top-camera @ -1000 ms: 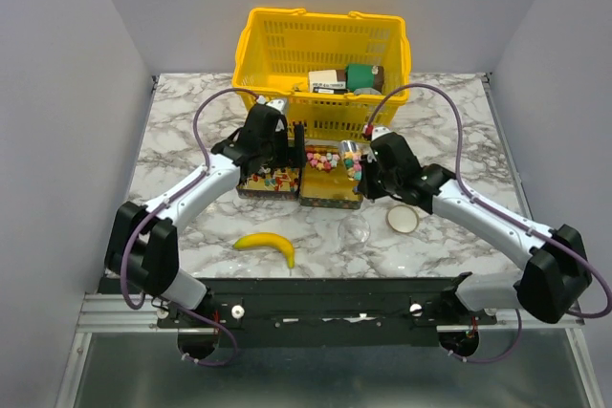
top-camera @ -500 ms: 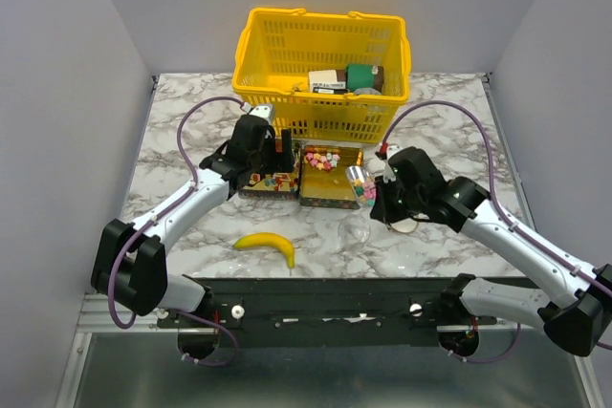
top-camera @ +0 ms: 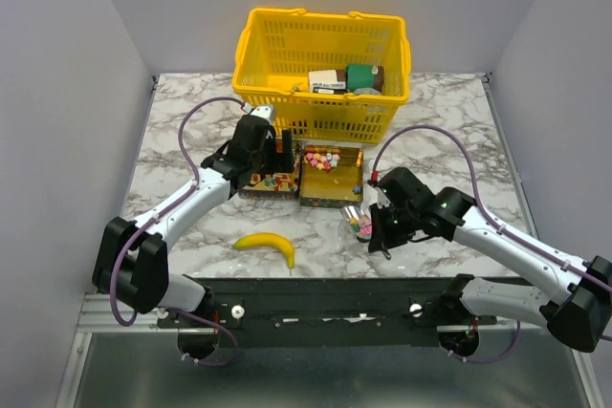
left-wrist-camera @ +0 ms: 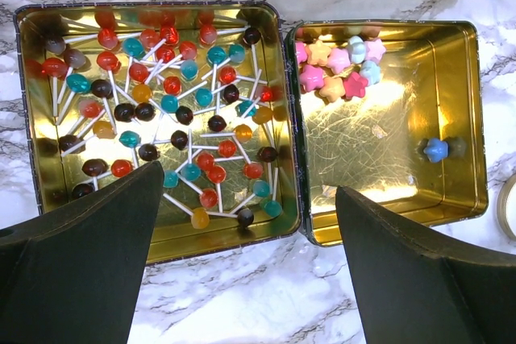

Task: Pack the candies
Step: Place the fake candies in the packing bottle.

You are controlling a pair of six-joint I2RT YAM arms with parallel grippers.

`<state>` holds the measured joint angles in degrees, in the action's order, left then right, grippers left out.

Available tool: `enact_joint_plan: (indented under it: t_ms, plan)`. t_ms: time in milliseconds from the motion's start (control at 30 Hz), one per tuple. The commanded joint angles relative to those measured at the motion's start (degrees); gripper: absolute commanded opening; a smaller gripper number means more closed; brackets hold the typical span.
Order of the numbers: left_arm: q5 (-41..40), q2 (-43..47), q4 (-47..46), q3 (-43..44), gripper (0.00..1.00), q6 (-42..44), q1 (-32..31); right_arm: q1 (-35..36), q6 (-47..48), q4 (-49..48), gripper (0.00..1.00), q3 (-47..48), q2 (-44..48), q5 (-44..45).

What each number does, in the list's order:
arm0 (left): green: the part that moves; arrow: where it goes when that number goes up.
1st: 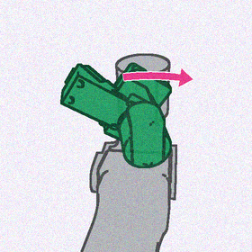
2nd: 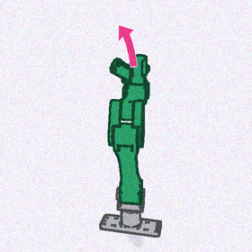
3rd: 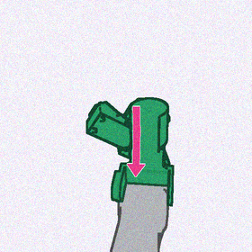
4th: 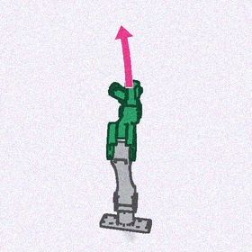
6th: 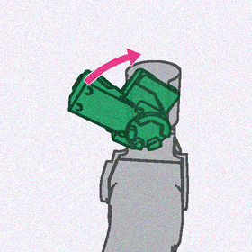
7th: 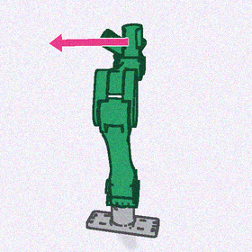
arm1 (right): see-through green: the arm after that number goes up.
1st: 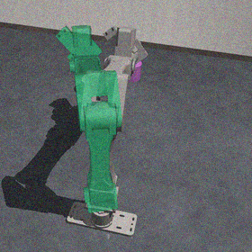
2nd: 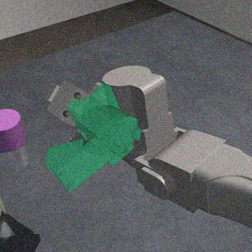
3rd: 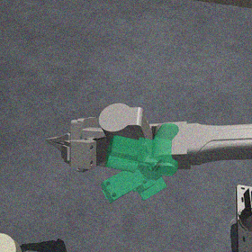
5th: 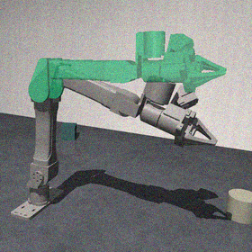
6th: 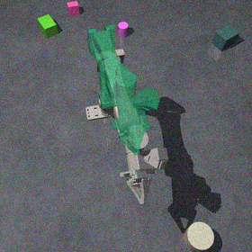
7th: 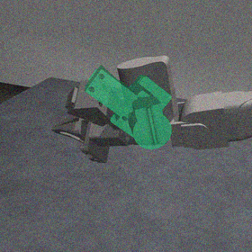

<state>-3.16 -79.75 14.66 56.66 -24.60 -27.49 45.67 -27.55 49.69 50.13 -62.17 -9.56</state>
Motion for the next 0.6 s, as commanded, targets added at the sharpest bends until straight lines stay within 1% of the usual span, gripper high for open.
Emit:
enact_joint_plan:
  t_ms: [0, 167, 333, 567]
  plan:
    - [-2.12, -0.41, -0.94, 0.29, 0.99, 0.87, 0.15, 0.12, -2.77, 1.55, 0.01, -0.82, -0.49, -4.14]
    - [-2.29, -1.03, -0.68, 0.38, 0.99, 1.04, 0.15, 0.12, -4.44, 2.16, 0.01, -1.61, -0.93, -7.31]
    - [-2.29, -1.55, -0.59, 0.55, 0.99, 1.13, 0.15, -0.14, -7.25, 5.06, 0.01, -2.67, -3.3, -10.38]
    - [-2.47, -1.64, -0.5, 0.73, 0.99, 1.31, 0.15, -2.34, -12.69, 6.03, 0.01, -4.69, -2.34, -16.62]
